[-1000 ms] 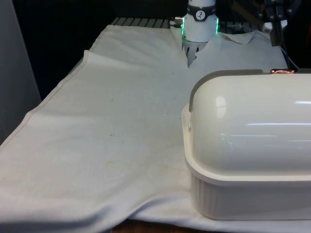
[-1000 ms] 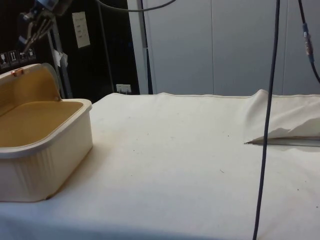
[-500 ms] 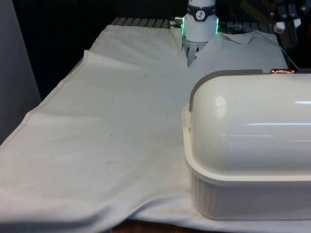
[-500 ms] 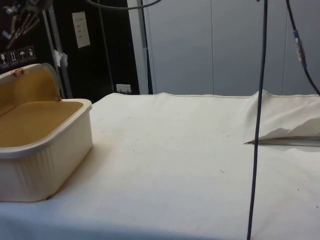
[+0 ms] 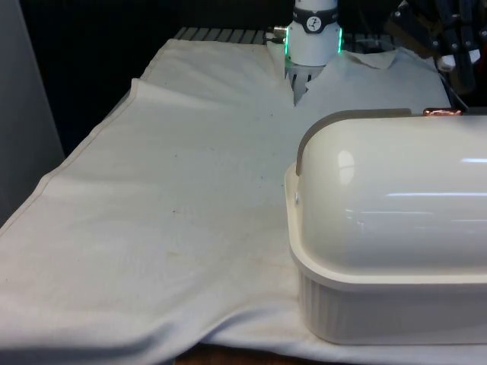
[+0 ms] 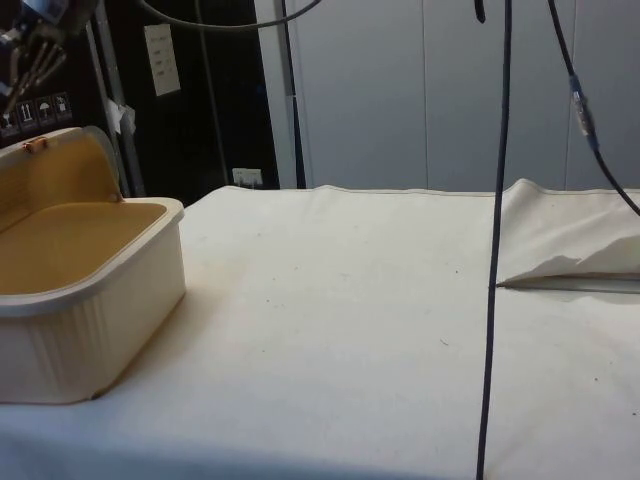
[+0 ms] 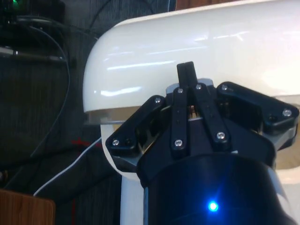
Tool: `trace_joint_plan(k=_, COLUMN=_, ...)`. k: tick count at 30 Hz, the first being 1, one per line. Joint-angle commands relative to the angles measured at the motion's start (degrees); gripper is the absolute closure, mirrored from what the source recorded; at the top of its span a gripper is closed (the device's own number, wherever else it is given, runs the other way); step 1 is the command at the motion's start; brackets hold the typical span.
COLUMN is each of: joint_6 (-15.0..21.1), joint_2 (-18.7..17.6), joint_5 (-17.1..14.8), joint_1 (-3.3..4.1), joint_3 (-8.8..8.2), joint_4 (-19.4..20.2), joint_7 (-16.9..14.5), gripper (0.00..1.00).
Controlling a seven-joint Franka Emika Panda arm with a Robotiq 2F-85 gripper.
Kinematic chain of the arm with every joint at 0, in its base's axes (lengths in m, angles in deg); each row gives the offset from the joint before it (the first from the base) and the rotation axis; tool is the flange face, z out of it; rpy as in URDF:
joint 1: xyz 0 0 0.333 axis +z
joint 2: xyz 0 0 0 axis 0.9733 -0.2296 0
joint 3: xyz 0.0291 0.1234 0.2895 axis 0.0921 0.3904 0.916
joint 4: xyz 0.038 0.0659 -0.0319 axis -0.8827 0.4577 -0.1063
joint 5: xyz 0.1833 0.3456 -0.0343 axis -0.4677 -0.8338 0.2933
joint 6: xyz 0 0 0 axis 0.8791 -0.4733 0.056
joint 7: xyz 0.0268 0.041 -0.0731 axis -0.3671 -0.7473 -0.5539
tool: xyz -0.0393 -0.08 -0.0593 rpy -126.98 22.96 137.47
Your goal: Open the lid, then close it.
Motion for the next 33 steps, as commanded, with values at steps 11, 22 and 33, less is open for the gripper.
trace_joint_plan(k=11, joint_6=-4.0, joint_2=-1.1, joint_5=-0.1, joint_1=-0.06, joint_3=-0.06, joint_4=-0.2, joint_7=0.3, gripper=1.0)
trace_joint_plan(k=22, joint_6=-5.9, joint_2=-1.8, joint_5=0.1, joint_1=-0.06, joint_3=-0.06, joint_4=-0.2, joint_7=0.6, gripper=1.0)
trace_joint_plan(k=33, joint_6=-8.1, joint_2=-0.5, joint_5=-0.1, joint_1=-0.4, joint_3=-0.17, joint_4=0.6, joint_7=0.5, gripper=1.0)
